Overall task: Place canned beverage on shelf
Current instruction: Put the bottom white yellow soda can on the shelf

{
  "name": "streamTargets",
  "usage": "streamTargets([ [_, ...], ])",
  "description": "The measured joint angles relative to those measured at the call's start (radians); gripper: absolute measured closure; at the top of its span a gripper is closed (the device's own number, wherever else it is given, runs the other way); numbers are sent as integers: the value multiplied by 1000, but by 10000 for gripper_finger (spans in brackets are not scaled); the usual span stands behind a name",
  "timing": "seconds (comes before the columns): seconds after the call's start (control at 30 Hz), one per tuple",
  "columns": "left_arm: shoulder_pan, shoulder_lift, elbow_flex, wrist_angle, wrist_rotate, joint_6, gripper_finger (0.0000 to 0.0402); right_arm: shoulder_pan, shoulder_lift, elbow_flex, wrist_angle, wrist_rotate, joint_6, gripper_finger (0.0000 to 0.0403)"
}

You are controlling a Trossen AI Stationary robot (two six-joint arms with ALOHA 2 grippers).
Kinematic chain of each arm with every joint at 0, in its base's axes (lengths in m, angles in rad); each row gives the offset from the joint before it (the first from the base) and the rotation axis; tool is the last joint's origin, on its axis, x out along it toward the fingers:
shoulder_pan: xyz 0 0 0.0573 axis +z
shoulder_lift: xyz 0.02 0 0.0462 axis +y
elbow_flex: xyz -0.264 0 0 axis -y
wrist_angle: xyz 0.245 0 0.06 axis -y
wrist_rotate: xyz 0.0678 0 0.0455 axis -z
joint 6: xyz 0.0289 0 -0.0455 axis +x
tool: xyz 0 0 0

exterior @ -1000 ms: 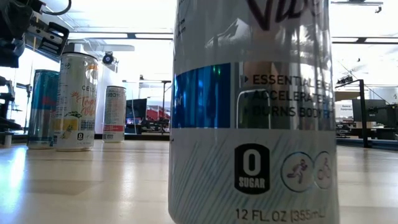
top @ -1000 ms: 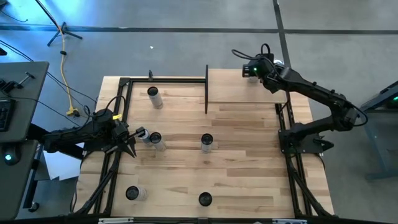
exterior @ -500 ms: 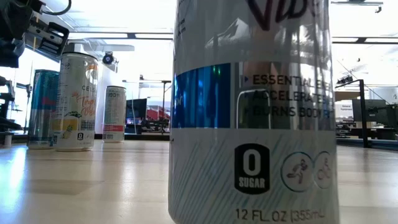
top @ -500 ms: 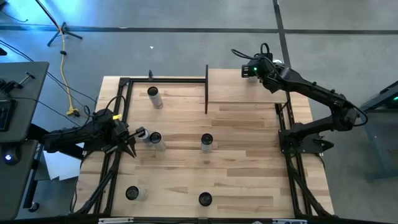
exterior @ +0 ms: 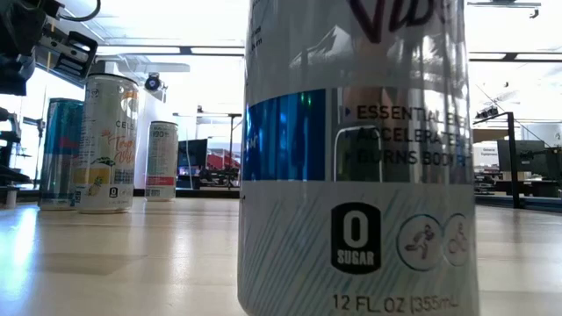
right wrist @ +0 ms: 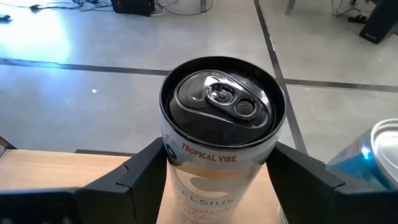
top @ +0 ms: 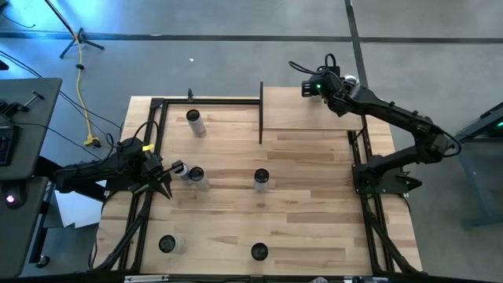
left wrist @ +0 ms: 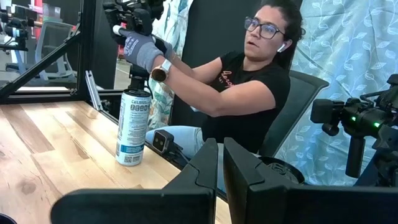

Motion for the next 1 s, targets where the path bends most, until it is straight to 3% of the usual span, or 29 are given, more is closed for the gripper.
streamTargets([
  [0.2,0,0,0,0,0,0,398,0,1,0,-1,0,-5,158],
  [0.5,0,0,0,0,0,0,398,0,3,-2,-44,-9,-2,114],
  [1.0,0,0,0,0,0,0,398,26,-53,-2,-68,28,15,109],
])
